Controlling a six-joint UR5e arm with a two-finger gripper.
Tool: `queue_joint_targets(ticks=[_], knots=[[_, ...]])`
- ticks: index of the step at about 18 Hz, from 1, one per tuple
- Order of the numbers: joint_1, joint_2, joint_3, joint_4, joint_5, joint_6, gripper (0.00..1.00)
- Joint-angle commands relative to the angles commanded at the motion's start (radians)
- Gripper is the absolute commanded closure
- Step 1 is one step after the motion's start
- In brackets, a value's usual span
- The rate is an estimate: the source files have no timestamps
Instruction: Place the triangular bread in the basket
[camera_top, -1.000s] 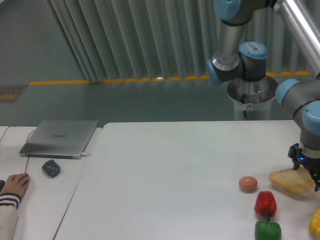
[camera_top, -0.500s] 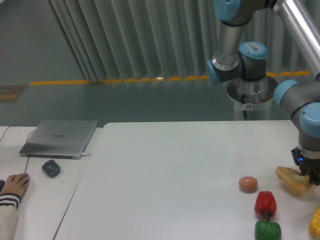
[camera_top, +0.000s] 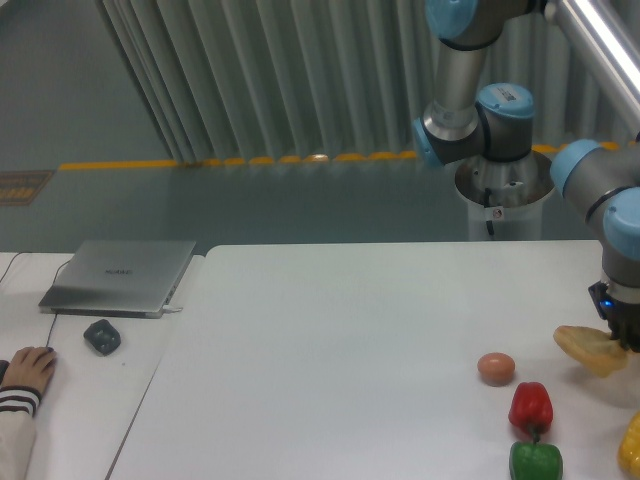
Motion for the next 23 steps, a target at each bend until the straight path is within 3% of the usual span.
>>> queue_joint_targets(ticks=[8, 15, 21, 22, 23], knots=[[0.123, 0.04, 0.025, -0.015, -0.014, 0.424, 0.94], [0.239, 0.034, 0.023, -0.006, -0.012, 0.776, 0.92], [0.259, 0.014, 0.02, 0.024, -0.012, 0.842, 0.75], [0.265, 0.011, 0.018, 0.037, -0.012, 0.859, 0.67], [0.275, 0.009, 0.015, 0.046, -0.014, 0.878, 0.51]])
